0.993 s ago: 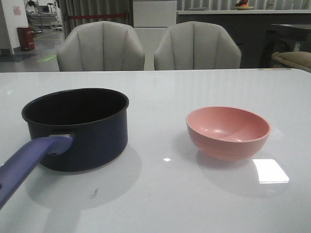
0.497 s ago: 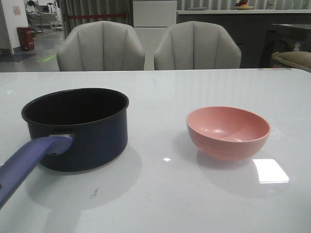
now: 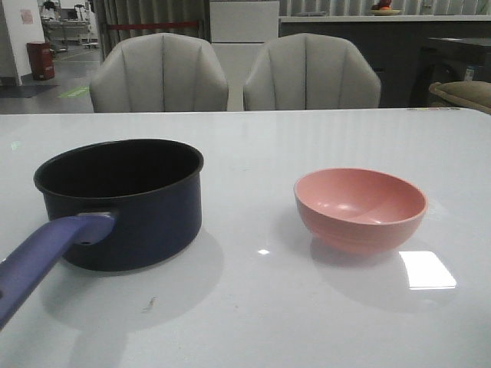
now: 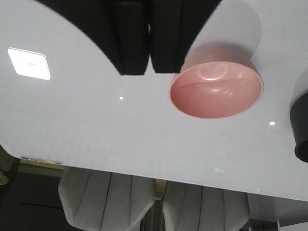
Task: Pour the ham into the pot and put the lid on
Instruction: 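Lower the left gripper to the glass lid knob and grasp it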
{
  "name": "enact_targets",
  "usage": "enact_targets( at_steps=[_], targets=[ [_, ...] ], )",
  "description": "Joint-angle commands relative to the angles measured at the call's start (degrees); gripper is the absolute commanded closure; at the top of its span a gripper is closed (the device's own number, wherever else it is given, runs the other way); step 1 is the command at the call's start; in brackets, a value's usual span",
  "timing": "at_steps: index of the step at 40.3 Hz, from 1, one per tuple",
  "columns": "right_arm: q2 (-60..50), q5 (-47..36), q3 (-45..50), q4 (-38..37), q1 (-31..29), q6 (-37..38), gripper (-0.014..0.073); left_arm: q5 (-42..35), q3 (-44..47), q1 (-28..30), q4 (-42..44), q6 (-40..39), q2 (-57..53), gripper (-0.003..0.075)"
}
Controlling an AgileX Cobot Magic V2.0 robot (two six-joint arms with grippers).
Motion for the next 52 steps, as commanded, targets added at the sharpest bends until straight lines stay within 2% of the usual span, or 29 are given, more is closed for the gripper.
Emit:
enact_targets(
  at_steps=[1, 18, 29, 36, 52],
  targets=[
    [0.5, -4.0, -1.6, 0.1, -0.2, -0.5, 0.0448, -2.4, -6.5, 2.0, -0.2, -1.6, 7.4, 0.0083],
    [0.5, -4.0, -1.6, 0.1, -0.2, -0.5, 0.0448, 10.8, -19.9, 17.2, -3.7, -3.4, 33.2, 0.0083],
    [0.5, -4.0, -1.6, 0.1, -0.2, -0.5, 0.0448, 21.5, -28.6, 18.0, -1.1, -2.8, 48.6, 0.0083],
    [0.5, -4.0, -1.6, 0.1, -0.2, -0.5, 0.0448, 28.0, -34.6, 18.0, 5.1, -2.8, 57.6, 0.0080],
    [0.5, -4.0, -1.6, 0.1, -0.2, -0.5, 0.0448, 30.8, -40.3, 18.0, 4.5, -3.4, 69.3, 0.0080]
  ],
)
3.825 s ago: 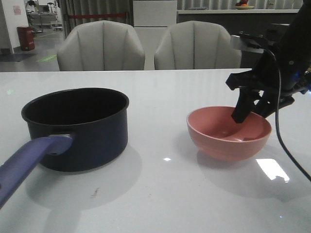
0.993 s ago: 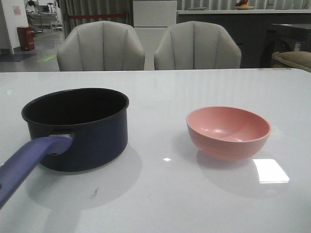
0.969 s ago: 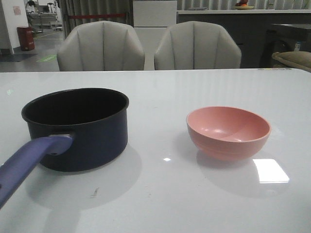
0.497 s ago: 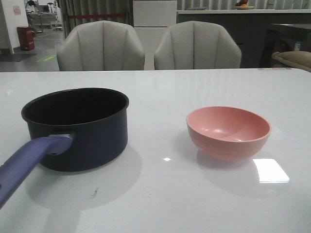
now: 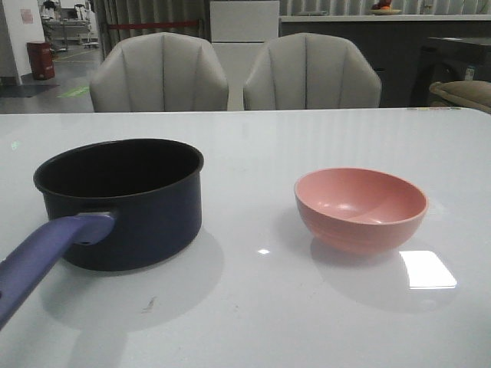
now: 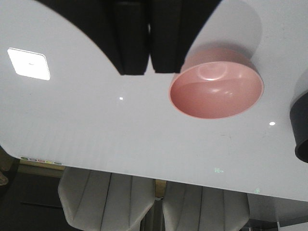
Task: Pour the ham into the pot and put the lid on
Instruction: 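Lift the glass lid with the left gripper toward the saucepan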
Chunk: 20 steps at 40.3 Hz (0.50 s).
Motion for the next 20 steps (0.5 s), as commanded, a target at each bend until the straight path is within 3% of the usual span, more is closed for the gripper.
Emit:
enact_targets(
  at_steps=[1, 20],
  targets=[
    [0.5, -4.0, -1.6, 0.1, -0.2, -0.4, 0.0448, -0.5, -2.8, 0.0, -0.5, -0.7, 0.3, 0.0080],
    [0.5, -4.0, -1.6, 0.1, -0.2, -0.4, 0.0448, 1.6, -6.8, 0.3, -0.7, -2.1, 8.7, 0.0082]
  ],
)
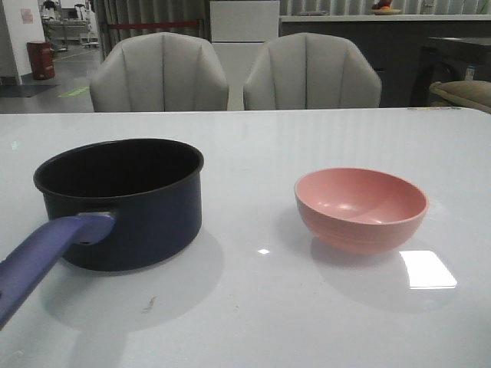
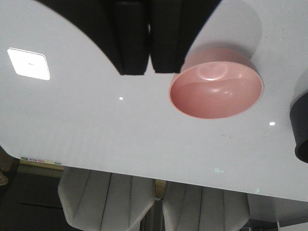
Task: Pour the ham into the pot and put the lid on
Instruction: 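Lift the glass lid with the left gripper toward the saucepan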
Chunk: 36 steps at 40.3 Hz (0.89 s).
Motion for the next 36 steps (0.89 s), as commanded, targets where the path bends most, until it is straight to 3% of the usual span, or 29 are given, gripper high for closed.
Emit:
enact_targets(
  at_steps=[1, 11, 26, 36],
  targets=[
    [0.5, -4.0, -1.6, 0.1, -0.2, -0.4, 0.0448, 0.5, -1.9, 0.4, -0.4, -0.7, -1.3, 0.0082],
    [0.5, -4.0, -1.6, 0.1, -0.2, -0.4, 0.0448, 0.9, -1.9, 0.7, -0.4, -0.7, -0.3, 0.0096],
    [0.5, -4.0, -1.6, 0.1, -0.2, -0.4, 0.0448, 0.9, -1.9, 0.7, -0.4, -0.7, -0.3, 0.0440],
    [0.5, -4.0, -1.6, 0.1, -0.2, -0.4, 0.0448, 1.2, -3.5, 0.7, -0.5, -0.4, -0.6, 0.0461]
  ],
)
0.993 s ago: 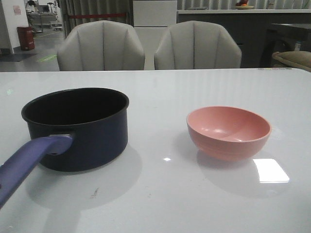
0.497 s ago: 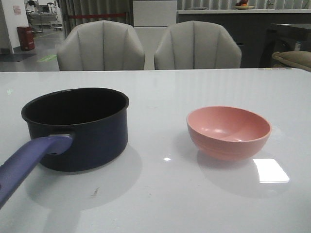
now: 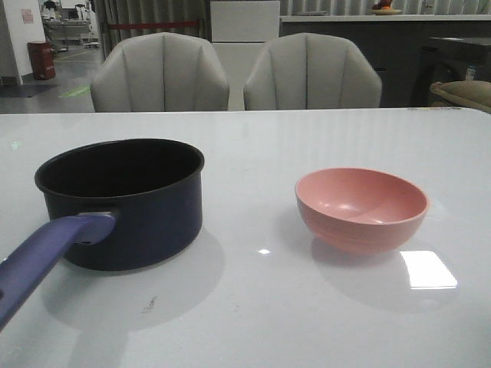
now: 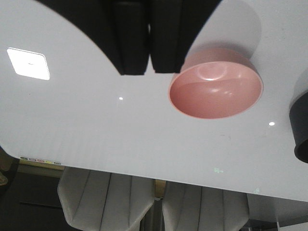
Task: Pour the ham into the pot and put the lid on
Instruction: 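Lift the glass lid with the left gripper toward the saucepan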
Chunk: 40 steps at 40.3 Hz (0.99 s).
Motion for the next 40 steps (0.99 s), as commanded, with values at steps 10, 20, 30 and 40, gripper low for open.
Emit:
enact_targets(
  at_steps=[10, 20, 30, 40],
  targets=[
    [0.5, -4.0, -1.6, 0.1, -0.2, -0.4, 0.0448, -0.4, -4.6, 0.1, -0.9, 0.8, -5.0, 0.0460],
    [0.5, -4.0, -1.6, 0.1, -0.2, -0.4, 0.0448, -0.6, -10.7, -2.3, -4.0, 5.9, -9.4, 0.0461],
    [0.5, -4.0, -1.6, 0.1, -0.2, -0.4, 0.0448, 4.9, -18.0, -12.6, -3.9, 9.2, -11.7, 0.0461],
    [0.5, -4.0, -1.6, 0.1, -0.2, -0.4, 0.0448, 8.5, -18.9, -23.3, -3.9, 10.4, -11.3, 0.0461]
  ],
)
